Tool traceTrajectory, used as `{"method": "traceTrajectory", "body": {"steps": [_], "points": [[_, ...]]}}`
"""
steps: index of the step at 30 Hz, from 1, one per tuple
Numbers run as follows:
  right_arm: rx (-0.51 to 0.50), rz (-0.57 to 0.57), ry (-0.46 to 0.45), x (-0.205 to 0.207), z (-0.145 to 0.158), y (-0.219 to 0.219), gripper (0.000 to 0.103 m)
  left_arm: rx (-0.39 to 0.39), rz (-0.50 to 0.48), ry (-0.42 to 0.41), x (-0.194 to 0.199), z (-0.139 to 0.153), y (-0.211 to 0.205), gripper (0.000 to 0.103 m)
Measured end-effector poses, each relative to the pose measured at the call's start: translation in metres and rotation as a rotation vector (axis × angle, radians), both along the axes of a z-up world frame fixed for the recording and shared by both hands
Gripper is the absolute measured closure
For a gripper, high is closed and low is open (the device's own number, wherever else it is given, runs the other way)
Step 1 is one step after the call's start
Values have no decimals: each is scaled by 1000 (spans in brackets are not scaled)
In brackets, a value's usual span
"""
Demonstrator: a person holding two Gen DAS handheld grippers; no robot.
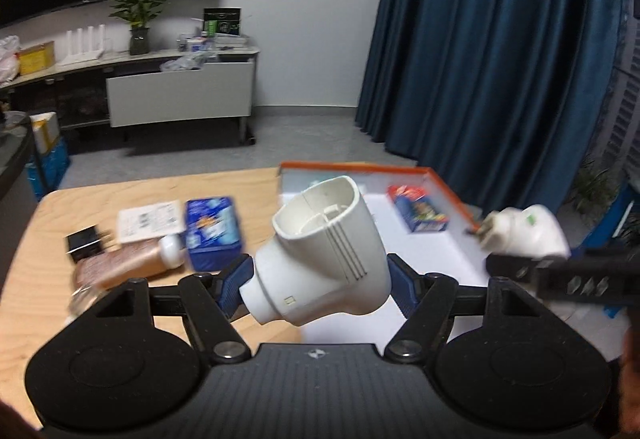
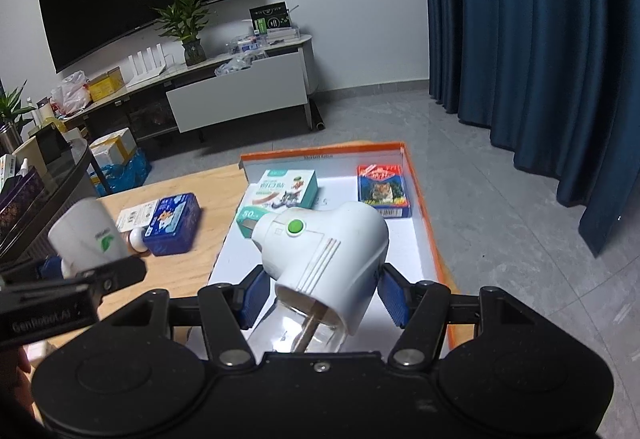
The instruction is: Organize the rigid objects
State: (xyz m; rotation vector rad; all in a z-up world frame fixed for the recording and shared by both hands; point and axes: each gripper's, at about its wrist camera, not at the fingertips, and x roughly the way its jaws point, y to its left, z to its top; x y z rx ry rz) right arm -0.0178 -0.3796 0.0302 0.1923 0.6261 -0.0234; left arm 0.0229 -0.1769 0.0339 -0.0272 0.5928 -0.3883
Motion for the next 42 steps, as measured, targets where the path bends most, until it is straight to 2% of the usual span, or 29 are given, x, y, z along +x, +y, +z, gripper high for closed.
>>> {"method": "traceTrajectory", "body": {"steps": [2,9,19,42], "points": [[-3,-8,-8,2,3,-4,31,-20,-18,-7,5,10,-12,31],[-26,-40,-55,10,22,-23,31,10,-58,-51,22,30,-45,31],[-30,-38,-31,18,13,-30,31,40,-44,25,24,13,-49,31],[-48,-27,16,39,3,-26,31,46,-33,67,25,8,-54,31]]}}
